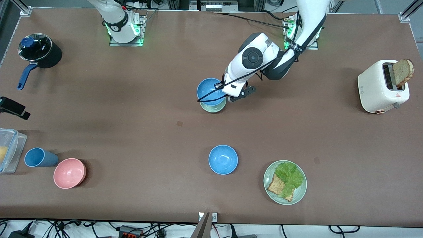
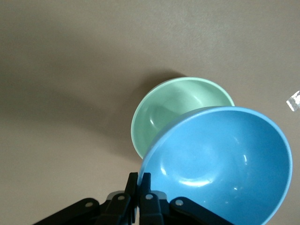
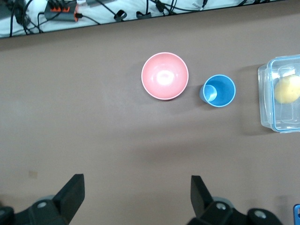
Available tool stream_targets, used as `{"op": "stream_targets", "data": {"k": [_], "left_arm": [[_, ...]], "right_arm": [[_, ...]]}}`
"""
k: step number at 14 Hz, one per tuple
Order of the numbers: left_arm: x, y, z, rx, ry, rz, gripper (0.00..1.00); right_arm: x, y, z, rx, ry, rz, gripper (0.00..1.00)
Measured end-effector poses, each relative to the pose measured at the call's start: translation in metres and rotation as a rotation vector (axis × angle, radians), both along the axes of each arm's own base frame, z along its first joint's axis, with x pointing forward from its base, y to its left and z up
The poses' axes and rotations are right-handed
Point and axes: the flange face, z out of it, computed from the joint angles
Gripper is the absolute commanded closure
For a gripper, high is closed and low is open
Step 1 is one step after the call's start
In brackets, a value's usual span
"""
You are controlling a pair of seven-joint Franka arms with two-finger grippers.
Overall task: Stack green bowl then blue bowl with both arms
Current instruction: 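Release the blue bowl and raise the left gripper away from the stack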
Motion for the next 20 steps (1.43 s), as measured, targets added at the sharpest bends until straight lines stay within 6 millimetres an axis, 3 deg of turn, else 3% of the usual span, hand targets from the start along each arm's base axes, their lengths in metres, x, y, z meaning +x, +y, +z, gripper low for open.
{"op": "stream_targets", "data": {"k": [6,9,11,13,15,18,20], "left_arm": [[0.011,0.013,-0.013,0.021,-0.033,0.003,1.00],[0.011,0.013,-0.026,0.025,-0.036,-0.009,1.00],[0.009,0.010,-0.033,0.027,-0.039,-0.023,0.99],[0.007,0.007,-0.034,0.026,-0.040,-0.030,0.75],[0.008,0.008,-0.034,0.026,-0.040,-0.027,0.59],[0.019,0.021,-0.031,0.042,-0.022,-0.009,0.55],[0.027,0.027,-0.014,0.066,0.002,-0.009,0.54]], "right_arm": [[-0.032,0.005,-0.016,-0.031,0.034,0.016,0.00],[-0.057,0.009,-0.022,-0.027,0.039,0.022,0.00],[-0.063,0.013,-0.022,-0.027,0.035,0.033,0.00],[-0.063,0.016,-0.023,-0.028,0.033,0.047,0.00],[-0.064,0.017,-0.023,-0.028,0.036,0.053,0.00],[-0.064,0.017,-0.023,-0.028,0.036,0.063,0.00],[-0.064,0.020,-0.023,-0.030,0.037,0.088,0.00]]}}
